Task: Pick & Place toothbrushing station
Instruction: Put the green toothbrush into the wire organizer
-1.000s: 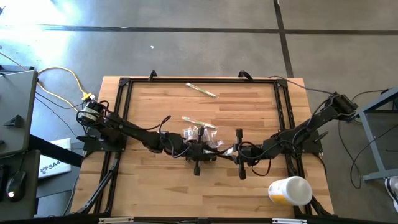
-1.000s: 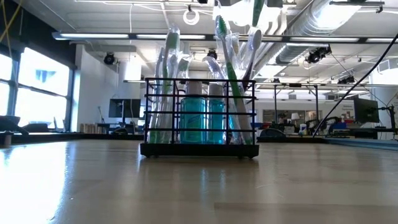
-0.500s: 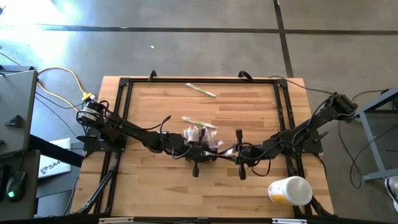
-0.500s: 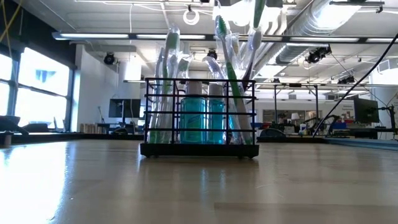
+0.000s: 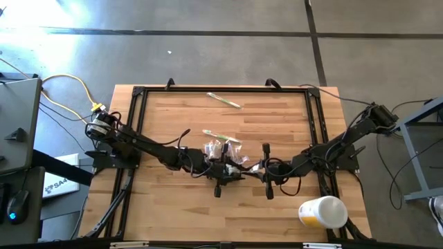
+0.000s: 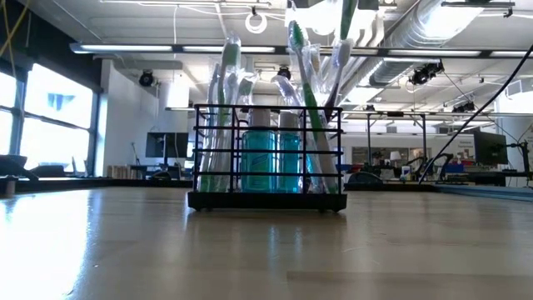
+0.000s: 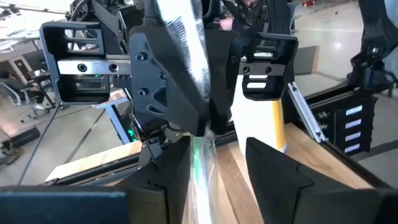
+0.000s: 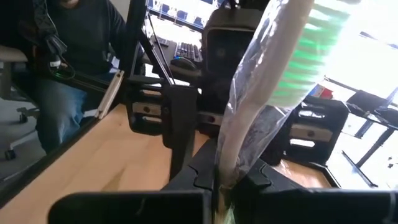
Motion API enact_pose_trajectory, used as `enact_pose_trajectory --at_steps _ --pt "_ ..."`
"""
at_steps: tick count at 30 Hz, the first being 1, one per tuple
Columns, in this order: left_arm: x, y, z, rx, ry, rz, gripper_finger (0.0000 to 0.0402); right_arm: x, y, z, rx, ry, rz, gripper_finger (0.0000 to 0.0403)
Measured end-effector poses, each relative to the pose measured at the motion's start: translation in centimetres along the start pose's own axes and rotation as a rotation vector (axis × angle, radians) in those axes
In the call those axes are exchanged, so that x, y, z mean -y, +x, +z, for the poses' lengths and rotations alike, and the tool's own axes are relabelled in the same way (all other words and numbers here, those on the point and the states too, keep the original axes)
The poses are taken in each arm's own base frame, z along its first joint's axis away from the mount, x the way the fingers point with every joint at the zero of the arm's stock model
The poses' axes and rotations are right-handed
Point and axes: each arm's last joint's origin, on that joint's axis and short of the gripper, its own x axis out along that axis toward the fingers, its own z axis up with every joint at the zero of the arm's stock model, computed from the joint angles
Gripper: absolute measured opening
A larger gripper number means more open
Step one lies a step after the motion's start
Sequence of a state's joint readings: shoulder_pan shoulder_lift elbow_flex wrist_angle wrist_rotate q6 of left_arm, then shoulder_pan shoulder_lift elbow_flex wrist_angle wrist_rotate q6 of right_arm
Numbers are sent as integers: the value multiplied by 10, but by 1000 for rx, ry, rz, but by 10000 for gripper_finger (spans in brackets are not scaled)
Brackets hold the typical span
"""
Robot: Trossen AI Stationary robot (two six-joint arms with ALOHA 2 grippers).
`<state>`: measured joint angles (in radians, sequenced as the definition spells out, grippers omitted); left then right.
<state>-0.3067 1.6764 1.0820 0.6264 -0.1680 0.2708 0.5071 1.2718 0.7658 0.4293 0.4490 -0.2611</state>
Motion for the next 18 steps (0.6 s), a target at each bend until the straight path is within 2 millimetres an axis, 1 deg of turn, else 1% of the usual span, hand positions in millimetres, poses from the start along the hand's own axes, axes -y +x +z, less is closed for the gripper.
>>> enact_pose_trajectory --at_steps 4,7,11,15,18 --pt "4 -1 1 2 31 -6 162 -6 -4 1 -18 -26 -41 11" --pt "5 -2 3 7 38 -8 164 -11 -8 3 -20 -57 -59 11" --pt "3 -8 12 8 36 10 164 -13 -22 12 -7 -56 -85 11" --pt "4 -21 25 -30 22 5 164 -13 -43 21 -12 -66 -11 11" --pt "8 -33 39 -40 20 -31 164 -8 -57 26 -3 -17 76 11"
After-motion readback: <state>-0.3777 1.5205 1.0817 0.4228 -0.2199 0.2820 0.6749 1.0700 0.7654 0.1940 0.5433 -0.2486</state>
